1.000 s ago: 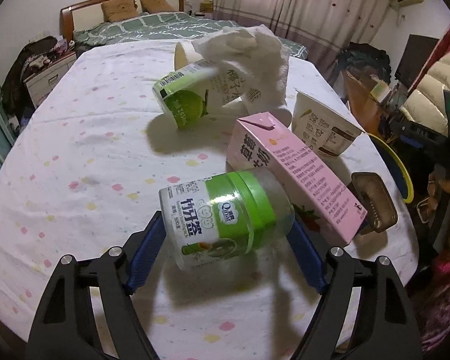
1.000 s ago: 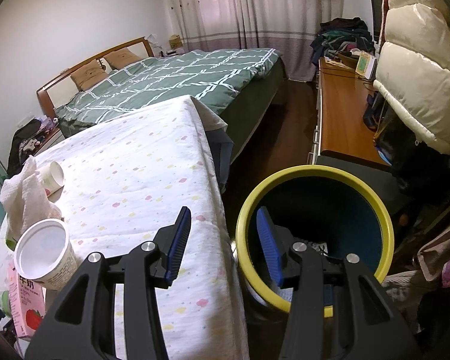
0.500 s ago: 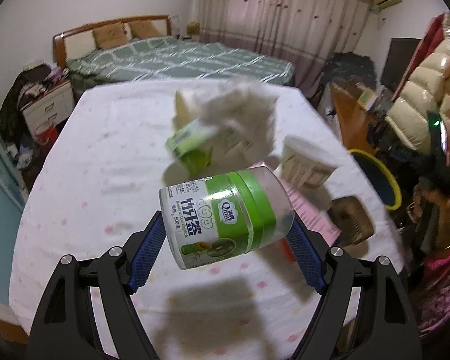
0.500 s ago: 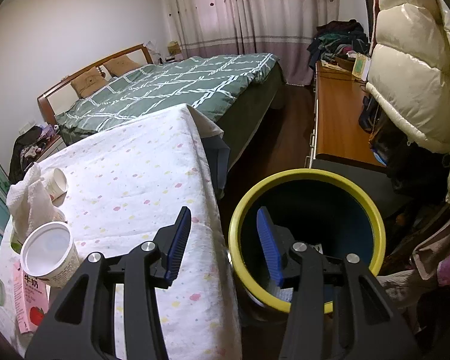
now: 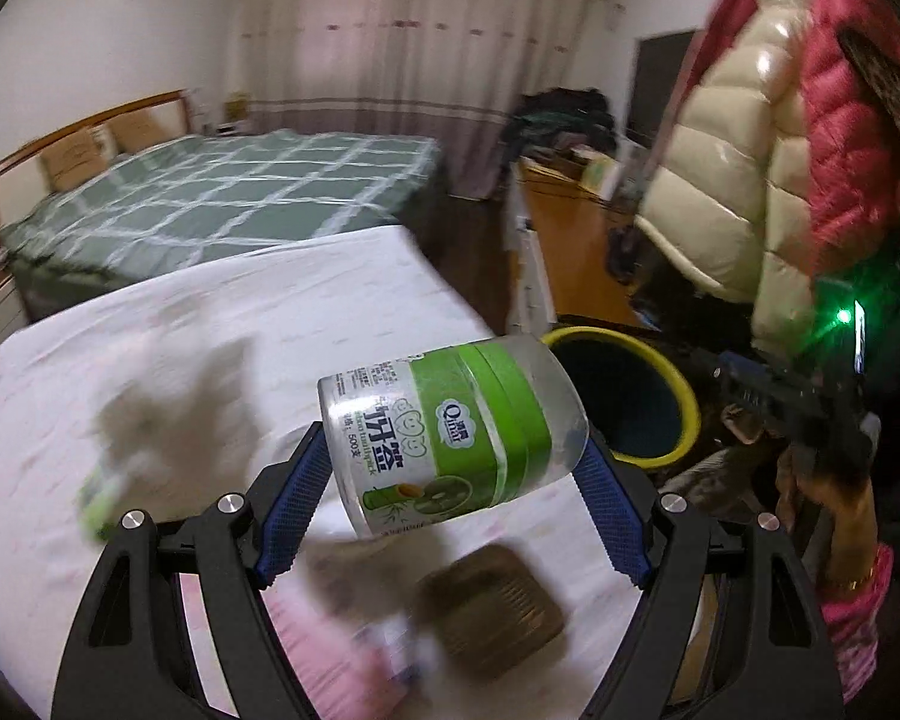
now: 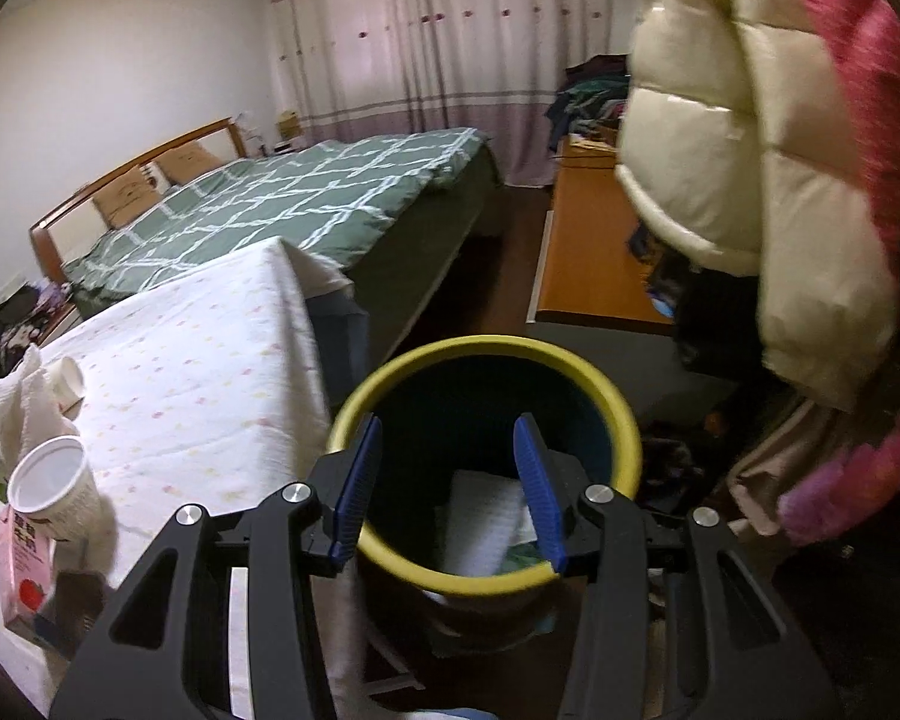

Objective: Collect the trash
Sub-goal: 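Carry the green-capped bottle to the yellow bin and release it, then grasp the white tissue with the right tool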

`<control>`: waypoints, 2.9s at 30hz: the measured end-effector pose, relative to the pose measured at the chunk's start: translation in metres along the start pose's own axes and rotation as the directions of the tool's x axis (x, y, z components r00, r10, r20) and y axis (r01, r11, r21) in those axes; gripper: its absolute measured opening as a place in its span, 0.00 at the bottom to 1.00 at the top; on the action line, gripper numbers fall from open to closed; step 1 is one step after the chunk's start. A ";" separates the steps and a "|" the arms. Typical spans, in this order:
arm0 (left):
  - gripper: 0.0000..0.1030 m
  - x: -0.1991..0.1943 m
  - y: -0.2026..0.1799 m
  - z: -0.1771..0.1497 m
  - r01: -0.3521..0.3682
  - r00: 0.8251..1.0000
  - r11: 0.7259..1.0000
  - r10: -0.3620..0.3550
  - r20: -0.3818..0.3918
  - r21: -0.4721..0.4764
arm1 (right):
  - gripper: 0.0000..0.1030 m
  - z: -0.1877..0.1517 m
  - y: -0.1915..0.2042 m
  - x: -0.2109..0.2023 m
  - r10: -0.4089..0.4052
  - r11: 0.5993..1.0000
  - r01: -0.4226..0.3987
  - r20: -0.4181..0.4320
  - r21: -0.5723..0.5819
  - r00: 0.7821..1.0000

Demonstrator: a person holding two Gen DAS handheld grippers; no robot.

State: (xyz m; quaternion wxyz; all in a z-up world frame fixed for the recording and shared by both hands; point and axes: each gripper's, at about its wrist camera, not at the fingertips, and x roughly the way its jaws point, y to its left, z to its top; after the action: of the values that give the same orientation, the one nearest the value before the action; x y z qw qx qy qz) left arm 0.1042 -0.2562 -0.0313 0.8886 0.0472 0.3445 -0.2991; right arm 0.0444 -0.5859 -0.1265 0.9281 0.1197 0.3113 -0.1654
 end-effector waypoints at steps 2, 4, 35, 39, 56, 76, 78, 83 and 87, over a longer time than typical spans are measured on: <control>0.77 0.023 -0.024 0.013 0.041 0.999 0.999 -0.041 -0.022 0.023 | 0.43 -0.003 -0.013 -0.004 -0.018 1.000 0.018 0.007 0.010 1.000; 0.77 0.050 -0.051 0.025 0.082 0.995 0.996 -0.079 -0.059 0.043 | 0.43 -0.005 -0.024 -0.008 -0.032 0.999 0.032 0.011 0.020 0.999; 0.93 0.035 -0.064 0.047 0.022 1.000 0.999 -0.022 0.018 0.035 | 0.43 -0.033 -0.027 -0.007 0.004 1.000 -0.003 -0.052 0.021 0.999; 0.94 -0.014 -0.012 0.026 -0.057 0.996 0.998 0.057 0.065 0.006 | 0.43 -0.029 0.006 -0.005 0.047 0.999 -0.048 -0.053 -0.021 0.998; 0.95 -0.094 0.252 -0.045 -0.495 0.813 0.820 0.554 0.180 -0.286 | 0.43 0.013 0.196 -0.013 0.303 0.918 -0.311 -0.069 -0.247 0.950; 0.95 -0.063 0.306 -0.077 -0.504 0.802 0.781 0.582 0.138 -0.368 | 0.51 0.006 0.363 0.026 0.401 0.774 -0.481 -0.269 -0.411 0.876; 0.95 -0.061 0.304 -0.078 -0.510 0.799 0.783 0.584 0.141 -0.356 | 0.40 0.002 0.365 0.030 0.384 0.780 -0.466 -0.268 -0.418 0.884; 0.95 -0.063 0.299 -0.079 -0.512 0.798 0.786 0.584 0.146 -0.347 | 0.07 0.005 0.364 0.026 0.386 0.788 -0.456 -0.246 -0.413 0.889; 0.95 -0.066 0.299 -0.081 -0.506 0.799 0.786 0.582 0.151 -0.354 | 0.05 0.016 0.354 0.012 0.412 0.794 -0.455 -0.195 -0.402 0.890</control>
State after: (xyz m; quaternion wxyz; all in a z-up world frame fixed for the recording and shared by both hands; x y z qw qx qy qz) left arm 0.1874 0.0445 -0.0867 0.9699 -0.0266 0.2409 0.0238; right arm 0.1968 -0.2694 -0.0792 0.9275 -0.0154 0.3495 0.1319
